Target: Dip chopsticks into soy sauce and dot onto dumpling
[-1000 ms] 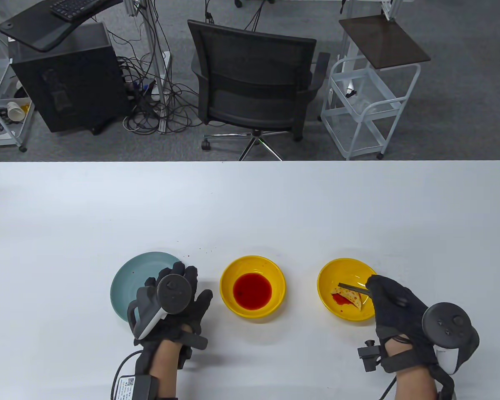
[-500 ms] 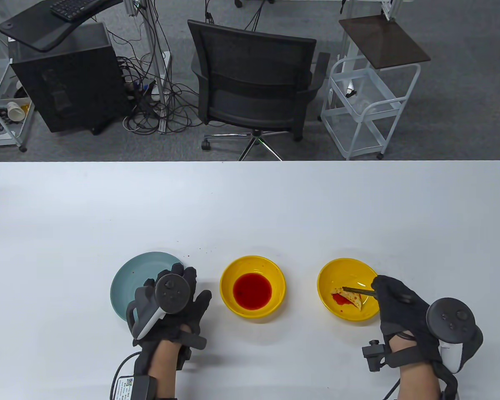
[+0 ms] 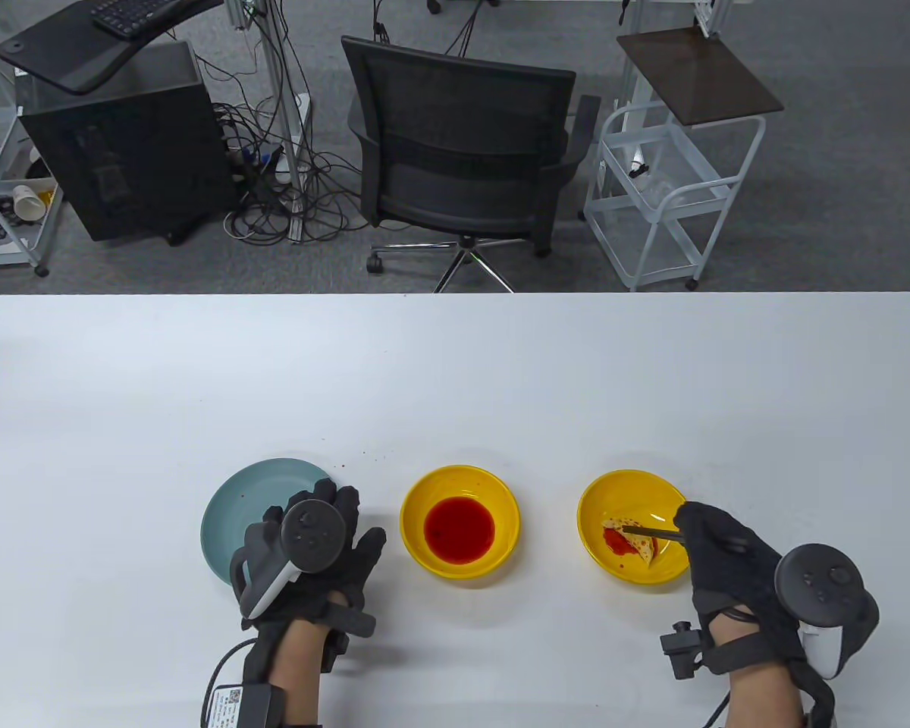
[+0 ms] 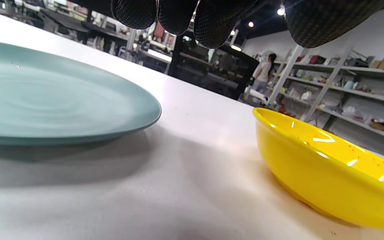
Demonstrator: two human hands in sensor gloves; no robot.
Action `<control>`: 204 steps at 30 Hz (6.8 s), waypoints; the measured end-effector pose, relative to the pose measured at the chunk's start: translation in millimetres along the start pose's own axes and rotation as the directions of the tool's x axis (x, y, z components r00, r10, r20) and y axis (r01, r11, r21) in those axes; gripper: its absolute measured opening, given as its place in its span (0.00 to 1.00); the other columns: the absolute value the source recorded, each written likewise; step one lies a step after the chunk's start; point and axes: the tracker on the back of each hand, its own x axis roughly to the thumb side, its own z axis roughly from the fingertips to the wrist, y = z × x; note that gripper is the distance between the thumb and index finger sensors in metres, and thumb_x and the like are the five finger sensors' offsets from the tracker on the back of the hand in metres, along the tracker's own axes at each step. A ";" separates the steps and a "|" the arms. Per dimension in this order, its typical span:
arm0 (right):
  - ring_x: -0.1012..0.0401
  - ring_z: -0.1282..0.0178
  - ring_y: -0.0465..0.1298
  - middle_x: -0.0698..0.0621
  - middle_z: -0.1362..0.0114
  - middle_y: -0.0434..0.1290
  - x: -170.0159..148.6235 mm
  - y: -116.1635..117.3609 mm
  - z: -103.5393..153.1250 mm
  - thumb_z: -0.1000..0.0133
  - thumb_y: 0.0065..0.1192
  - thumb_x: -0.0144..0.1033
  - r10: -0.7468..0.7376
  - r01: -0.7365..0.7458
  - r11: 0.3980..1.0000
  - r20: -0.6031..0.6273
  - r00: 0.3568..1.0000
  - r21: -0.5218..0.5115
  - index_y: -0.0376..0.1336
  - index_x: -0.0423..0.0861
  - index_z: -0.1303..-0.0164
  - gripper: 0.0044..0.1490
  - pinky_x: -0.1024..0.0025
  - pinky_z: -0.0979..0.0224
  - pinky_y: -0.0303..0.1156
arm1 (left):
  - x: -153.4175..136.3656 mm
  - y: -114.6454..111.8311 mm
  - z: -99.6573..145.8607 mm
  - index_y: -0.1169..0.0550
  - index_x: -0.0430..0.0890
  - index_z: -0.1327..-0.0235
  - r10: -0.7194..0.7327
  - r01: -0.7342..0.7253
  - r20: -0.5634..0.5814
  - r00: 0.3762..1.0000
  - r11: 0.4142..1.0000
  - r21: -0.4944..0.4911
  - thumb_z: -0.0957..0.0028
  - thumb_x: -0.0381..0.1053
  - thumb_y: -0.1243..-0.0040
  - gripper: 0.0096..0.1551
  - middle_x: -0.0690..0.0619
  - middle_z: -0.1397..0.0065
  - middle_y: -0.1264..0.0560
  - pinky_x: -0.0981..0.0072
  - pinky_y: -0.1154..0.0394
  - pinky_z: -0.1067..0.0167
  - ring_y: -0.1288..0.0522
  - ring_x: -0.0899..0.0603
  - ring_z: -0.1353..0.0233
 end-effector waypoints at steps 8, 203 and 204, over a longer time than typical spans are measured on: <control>0.37 0.46 0.79 0.35 0.43 0.81 -2.9 -5.0 0.1 0.50 0.60 0.51 0.007 -0.008 1.000 -0.043 0.999 -0.024 0.72 0.37 0.44 0.35 0.26 0.28 0.58 | -2.5 -1.0 0.0 0.33 0.47 0.21 0.018 -0.018 -0.007 1.000 1.000 -0.018 0.49 0.71 0.44 0.46 0.46 0.15 0.43 0.24 0.52 0.28 0.41 0.29 0.18; 0.42 0.57 0.83 0.36 0.48 0.84 -20.3 -26.3 -1.6 0.51 0.63 0.51 -0.096 0.077 0.983 -0.116 0.989 -0.164 0.75 0.39 0.48 0.33 0.28 0.29 0.61 | -1.4 0.4 3.1 0.33 0.47 0.21 0.039 -0.040 -0.016 0.999 0.998 -0.051 0.49 0.71 0.45 0.47 0.47 0.15 0.43 0.24 0.52 0.28 0.40 0.29 0.18; 0.42 0.57 0.83 0.37 0.48 0.84 -21.0 -26.7 -1.7 0.51 0.64 0.51 -0.099 0.079 0.983 -0.120 0.988 -0.167 0.75 0.39 0.49 0.33 0.28 0.29 0.61 | -1.6 0.4 3.0 0.34 0.47 0.21 0.041 -0.042 -0.017 0.999 0.998 -0.051 0.49 0.71 0.45 0.46 0.47 0.15 0.43 0.24 0.52 0.28 0.40 0.29 0.18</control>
